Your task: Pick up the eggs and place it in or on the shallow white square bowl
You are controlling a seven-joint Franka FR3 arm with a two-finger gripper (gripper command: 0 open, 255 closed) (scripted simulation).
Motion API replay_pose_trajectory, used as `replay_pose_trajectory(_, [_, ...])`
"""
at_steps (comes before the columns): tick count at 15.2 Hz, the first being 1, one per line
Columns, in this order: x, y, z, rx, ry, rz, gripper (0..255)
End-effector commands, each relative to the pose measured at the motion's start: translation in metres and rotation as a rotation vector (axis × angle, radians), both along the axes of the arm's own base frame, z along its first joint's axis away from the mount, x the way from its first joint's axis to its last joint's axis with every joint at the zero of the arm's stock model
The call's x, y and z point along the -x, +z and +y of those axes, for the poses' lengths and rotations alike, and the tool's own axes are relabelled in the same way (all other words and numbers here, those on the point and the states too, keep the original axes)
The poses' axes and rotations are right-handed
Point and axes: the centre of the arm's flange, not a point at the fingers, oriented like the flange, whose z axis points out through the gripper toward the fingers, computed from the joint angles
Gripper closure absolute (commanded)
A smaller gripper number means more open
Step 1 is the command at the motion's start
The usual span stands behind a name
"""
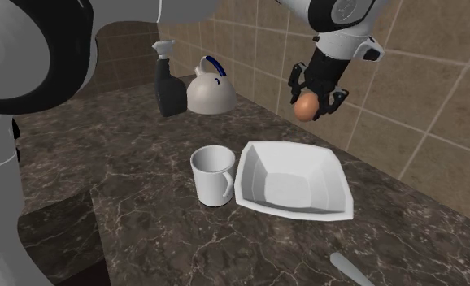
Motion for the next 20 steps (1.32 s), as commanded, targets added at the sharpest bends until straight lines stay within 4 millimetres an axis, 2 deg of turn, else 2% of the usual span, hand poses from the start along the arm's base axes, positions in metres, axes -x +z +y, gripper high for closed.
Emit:
replay_pose_trajectory(1, [0.001,0.011,0.002,0.0,0.0,0.0,255])
replay_pose_trajectory(10, [0.001,0.056,0.002,0.0,0.0,0.0,255])
replay_pose_trajectory(20, [0.132,0.059,0.008,0.0,0.0,0.0,255])
